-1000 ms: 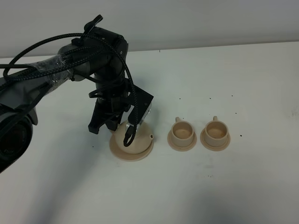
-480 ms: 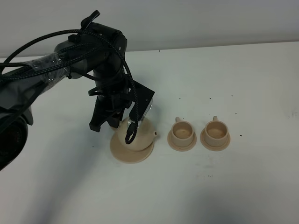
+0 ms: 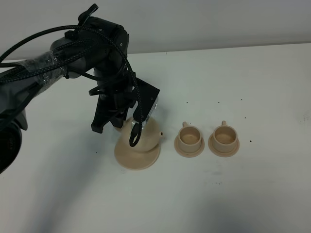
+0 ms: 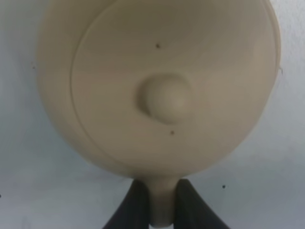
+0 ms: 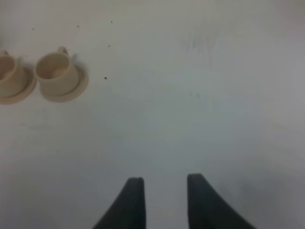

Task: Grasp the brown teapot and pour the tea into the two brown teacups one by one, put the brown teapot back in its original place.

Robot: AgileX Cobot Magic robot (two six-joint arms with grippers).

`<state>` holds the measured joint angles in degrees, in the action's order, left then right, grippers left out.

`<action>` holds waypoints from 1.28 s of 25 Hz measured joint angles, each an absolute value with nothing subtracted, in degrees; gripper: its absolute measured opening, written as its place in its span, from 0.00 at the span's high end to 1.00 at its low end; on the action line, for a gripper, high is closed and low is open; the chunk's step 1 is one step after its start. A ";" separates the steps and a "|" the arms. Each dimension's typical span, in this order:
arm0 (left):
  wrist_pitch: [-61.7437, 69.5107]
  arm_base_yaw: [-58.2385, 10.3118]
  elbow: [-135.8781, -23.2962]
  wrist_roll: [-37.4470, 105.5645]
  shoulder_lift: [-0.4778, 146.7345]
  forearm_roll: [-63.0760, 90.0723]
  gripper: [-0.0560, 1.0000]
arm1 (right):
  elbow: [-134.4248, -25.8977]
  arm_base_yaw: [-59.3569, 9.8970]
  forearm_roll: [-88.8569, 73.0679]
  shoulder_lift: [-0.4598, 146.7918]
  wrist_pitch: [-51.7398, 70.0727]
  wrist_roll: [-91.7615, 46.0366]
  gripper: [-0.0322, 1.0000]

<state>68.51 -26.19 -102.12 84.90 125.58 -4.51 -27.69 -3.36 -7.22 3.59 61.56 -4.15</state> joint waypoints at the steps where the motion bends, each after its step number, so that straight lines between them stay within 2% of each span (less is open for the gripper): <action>1: 68.51 -26.19 -102.12 84.90 125.21 -4.51 0.83 | -27.69 -3.36 -7.22 3.59 61.56 -4.15 0.74; 24: 68.46 -26.24 -102.12 80.27 116.91 -4.26 0.83 | -27.69 -3.36 -7.86 3.59 61.56 -4.15 0.74; 32: 68.34 -26.78 -102.12 80.27 116.91 1.70 0.83 | -27.69 -3.36 -7.86 3.59 61.56 -4.15 0.74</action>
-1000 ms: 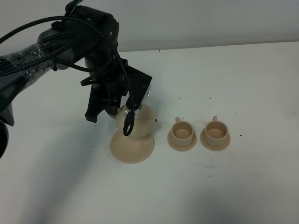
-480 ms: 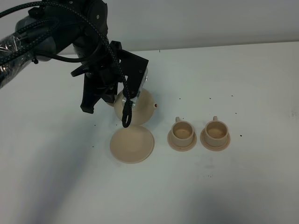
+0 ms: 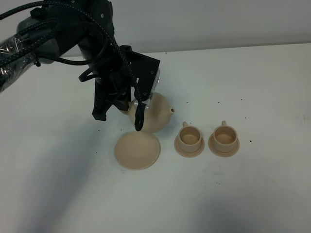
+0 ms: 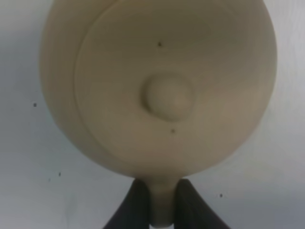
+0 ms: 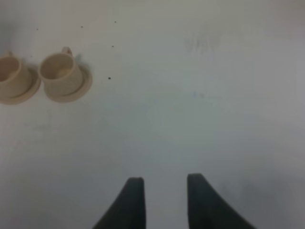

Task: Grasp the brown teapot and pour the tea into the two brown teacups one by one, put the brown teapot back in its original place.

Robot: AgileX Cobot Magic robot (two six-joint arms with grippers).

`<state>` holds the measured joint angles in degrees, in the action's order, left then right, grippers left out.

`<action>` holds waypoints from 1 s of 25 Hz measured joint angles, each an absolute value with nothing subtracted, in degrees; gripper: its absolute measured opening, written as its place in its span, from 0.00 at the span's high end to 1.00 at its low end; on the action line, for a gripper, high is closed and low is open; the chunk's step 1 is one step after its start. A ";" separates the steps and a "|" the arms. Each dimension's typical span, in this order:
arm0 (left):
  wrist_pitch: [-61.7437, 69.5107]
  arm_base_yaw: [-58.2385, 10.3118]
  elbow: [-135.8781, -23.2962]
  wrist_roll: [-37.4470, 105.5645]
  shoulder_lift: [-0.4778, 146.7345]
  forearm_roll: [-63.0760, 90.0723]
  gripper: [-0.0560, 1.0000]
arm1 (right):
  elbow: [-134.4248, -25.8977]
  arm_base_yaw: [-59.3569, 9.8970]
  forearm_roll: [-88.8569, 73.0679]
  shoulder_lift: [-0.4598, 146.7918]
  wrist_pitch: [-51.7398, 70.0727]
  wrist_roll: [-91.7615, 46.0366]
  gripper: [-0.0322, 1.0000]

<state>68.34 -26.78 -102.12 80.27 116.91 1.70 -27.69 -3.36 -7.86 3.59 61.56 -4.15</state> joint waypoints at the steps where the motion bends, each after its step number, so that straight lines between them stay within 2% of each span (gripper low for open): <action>1: 68.11 -27.26 -102.12 80.27 116.91 1.75 0.83 | -27.69 -3.36 -7.86 3.59 61.56 -4.15 0.74; 8: 62.93 -31.12 -102.78 79.93 117.32 0.00 0.83 | -27.69 -3.36 -7.86 3.59 61.56 -4.15 0.74; 19: 67.67 -34.66 -120.66 78.26 127.97 0.00 0.83 | -27.69 -3.36 -8.02 3.59 61.56 -4.15 0.74; 25: 67.28 -34.89 -123.41 78.07 132.27 2.20 0.83 | -27.69 -3.36 -8.02 3.59 61.56 -4.15 0.74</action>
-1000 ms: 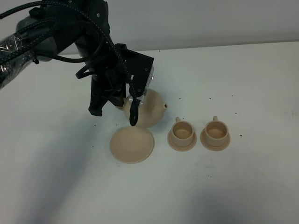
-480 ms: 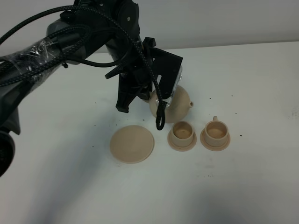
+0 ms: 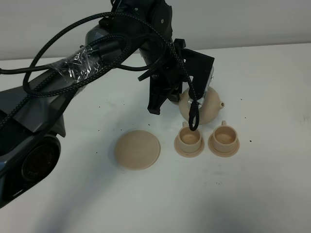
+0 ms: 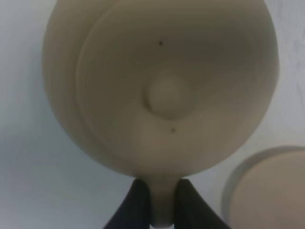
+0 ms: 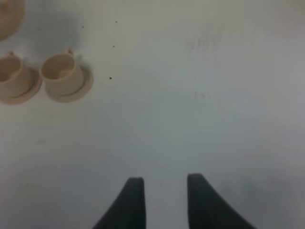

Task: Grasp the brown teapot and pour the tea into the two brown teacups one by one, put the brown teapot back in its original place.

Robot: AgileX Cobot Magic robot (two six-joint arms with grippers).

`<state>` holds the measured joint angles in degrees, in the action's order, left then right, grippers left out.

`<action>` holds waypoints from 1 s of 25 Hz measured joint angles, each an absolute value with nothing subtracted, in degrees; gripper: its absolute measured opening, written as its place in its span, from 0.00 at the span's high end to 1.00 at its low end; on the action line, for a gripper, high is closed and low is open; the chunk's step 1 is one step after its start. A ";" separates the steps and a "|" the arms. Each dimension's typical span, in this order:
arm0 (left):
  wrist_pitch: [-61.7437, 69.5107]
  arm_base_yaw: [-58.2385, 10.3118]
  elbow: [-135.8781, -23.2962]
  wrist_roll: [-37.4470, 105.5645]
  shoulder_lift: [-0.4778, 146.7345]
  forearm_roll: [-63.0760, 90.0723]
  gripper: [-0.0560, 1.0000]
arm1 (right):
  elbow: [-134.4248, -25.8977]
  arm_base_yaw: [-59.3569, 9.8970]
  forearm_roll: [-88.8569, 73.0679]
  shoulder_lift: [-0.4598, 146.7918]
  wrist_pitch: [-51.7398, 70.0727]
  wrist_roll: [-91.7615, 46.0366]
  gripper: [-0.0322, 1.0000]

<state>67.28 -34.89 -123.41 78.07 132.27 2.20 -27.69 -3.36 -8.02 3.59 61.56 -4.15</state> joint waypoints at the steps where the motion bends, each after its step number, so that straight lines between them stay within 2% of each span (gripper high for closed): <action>1: 67.28 -34.89 -123.54 78.07 132.77 2.20 0.83 | -27.69 -3.36 -8.04 3.59 61.56 -4.15 0.74; 25: 65.31 -36.49 -125.08 77.95 135.53 1.49 0.83 | -27.69 -3.36 -8.09 3.59 61.56 -4.15 0.74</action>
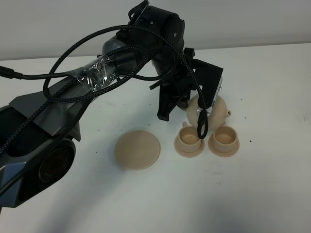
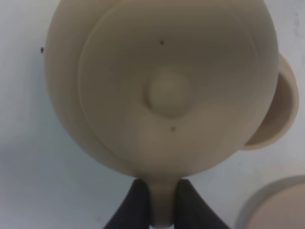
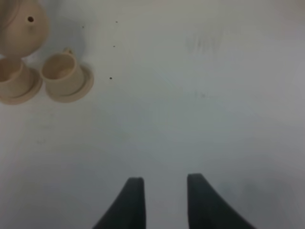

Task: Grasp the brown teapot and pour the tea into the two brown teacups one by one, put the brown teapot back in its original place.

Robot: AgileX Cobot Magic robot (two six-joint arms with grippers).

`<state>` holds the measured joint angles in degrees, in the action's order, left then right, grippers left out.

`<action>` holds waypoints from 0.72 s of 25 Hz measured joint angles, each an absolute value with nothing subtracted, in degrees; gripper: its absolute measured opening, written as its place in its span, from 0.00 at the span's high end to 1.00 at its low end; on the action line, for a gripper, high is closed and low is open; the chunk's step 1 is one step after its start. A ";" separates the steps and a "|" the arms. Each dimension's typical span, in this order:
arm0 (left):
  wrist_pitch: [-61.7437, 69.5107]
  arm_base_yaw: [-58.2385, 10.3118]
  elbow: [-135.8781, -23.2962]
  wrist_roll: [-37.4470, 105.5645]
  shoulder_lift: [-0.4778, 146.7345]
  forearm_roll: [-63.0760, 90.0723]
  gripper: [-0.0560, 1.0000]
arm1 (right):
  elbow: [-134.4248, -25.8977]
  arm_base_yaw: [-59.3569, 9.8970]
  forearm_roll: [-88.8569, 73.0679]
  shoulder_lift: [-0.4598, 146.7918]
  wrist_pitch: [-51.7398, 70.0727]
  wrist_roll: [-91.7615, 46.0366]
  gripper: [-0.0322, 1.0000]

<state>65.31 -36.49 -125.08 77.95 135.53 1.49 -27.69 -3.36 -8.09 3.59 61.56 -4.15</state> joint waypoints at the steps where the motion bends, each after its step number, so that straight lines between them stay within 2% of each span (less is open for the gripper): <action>1: 65.36 -36.50 -125.08 77.95 135.58 1.49 0.83 | -27.69 -3.36 -8.09 3.59 61.56 -4.15 0.74; 18: 65.12 -36.61 -125.08 77.74 135.77 -3.33 0.83 | -27.69 -3.36 -8.09 3.59 61.56 -4.15 0.74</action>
<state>65.12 -36.61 -125.08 77.74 135.77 -3.33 -27.69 -3.36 -8.09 3.59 61.56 -4.15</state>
